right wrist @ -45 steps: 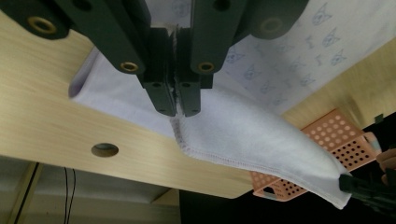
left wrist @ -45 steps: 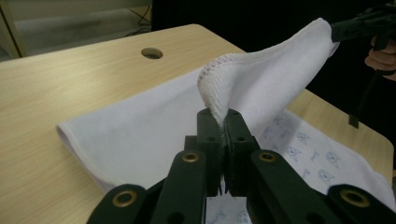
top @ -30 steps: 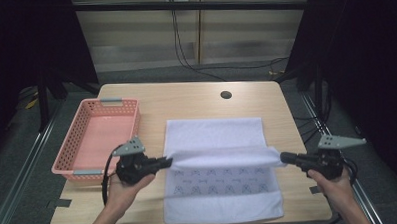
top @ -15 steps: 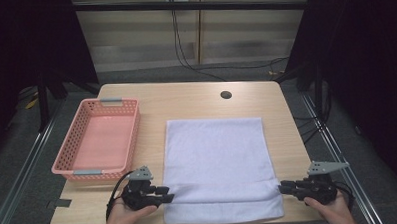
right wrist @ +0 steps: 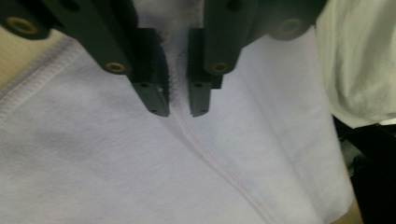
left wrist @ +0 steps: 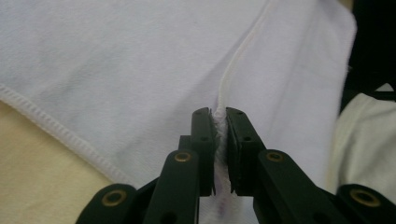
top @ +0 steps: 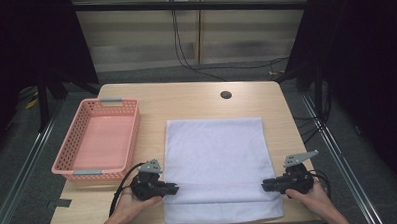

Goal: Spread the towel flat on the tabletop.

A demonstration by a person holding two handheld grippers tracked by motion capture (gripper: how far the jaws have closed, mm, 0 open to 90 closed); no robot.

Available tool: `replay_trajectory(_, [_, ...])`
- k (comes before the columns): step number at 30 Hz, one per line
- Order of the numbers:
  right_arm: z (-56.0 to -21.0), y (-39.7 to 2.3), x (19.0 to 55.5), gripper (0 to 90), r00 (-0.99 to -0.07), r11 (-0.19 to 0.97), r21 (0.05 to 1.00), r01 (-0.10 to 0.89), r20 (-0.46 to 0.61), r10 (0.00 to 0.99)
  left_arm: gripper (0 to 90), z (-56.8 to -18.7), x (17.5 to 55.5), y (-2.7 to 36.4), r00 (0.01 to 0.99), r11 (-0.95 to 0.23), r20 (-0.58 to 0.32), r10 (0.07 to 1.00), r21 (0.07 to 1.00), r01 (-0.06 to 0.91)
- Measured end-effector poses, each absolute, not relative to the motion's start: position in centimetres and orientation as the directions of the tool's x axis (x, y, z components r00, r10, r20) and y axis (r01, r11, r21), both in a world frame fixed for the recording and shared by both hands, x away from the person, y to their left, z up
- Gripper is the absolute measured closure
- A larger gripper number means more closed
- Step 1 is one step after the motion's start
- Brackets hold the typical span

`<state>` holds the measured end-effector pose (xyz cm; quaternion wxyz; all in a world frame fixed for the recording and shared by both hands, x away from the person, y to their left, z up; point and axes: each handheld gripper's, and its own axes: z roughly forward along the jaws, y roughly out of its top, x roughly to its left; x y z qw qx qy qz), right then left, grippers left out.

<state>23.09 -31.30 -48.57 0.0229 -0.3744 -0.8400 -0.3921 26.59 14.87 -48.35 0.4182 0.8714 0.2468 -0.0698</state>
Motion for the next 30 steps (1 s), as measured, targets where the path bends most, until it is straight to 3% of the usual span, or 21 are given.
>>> replay_trajectory(8, [-47.0, -32.2, 19.4, 82.0, -0.743, 0.381, 0.704, 0.599, 0.312, 0.592, 80.5, -47.3, 23.2, 15.8, 0.905, -0.544, -0.324, 0.275, 0.724, 0.424])
replay_trajectory(9, [-46.6, -32.3, 18.4, 75.7, -0.761, 0.392, 0.709, 0.587, 0.317, 0.566, 75.3, -47.3, 22.8, 16.1, 0.902, -0.534, -0.338, 0.268, 0.728, 0.431])
replay_trajectory(11, [-46.4, -32.5, 18.0, 71.2, -0.762, 0.386, 0.714, 0.584, 0.319, 0.563, 64.5, -47.3, 22.7, 16.4, 0.889, -0.51, -0.372, 0.266, 0.728, 0.457])
replay_trajectory(12, [-46.3, -32.5, 17.9, 69.0, -0.758, 0.373, 0.722, 0.583, 0.319, 0.568, 63.4, -47.1, 22.8, 16.7, 0.89, -0.492, -0.376, 0.259, 0.742, 0.457])
replay_trajectory(15, [-45.9, -32.9, 17.9, 66.9, -0.744, 0.324, 0.753, 0.573, 0.313, 0.59, 53.2, -46.5, 23.7, 17.2, 0.876, -0.436, -0.368, 0.313, 0.763, 0.477])
replay_trajectory(17, [-45.9, -33.0, 18.2, 66.5, -0.742, 0.321, 0.754, 0.573, 0.311, 0.594, 55.2, -46.5, 24.2, 17.1, 0.864, -0.423, -0.36, 0.352, 0.763, 0.49])
replay_trajectory(18, [-46.1, -33.0, 19.3, 65.1, -0.725, 0.292, 0.759, 0.581, 0.32, 0.61, 57.2, -47.0, 25.9, 16.7, 0.832, -0.425, -0.367, 0.415, 0.731, 0.534])
replay_trajectory(22, [-46.9, -32.2, 21.2, 63.9, -0.717, 0.313, 0.745, 0.589, 0.303, 0.628, 60.3, -47.9, 28.2, 15.6, 0.806, -0.452, -0.344, 0.482, 0.69, 0.565])
replay_trajectory(30, [-48.0, -29.7, 26.5, 56.3, -0.701, 0.365, 0.718, 0.593, 0.236, 0.673, 60.1, -49.0, 31.6, 12.9, 0.795, -0.476, -0.33, 0.509, 0.661, 0.58])
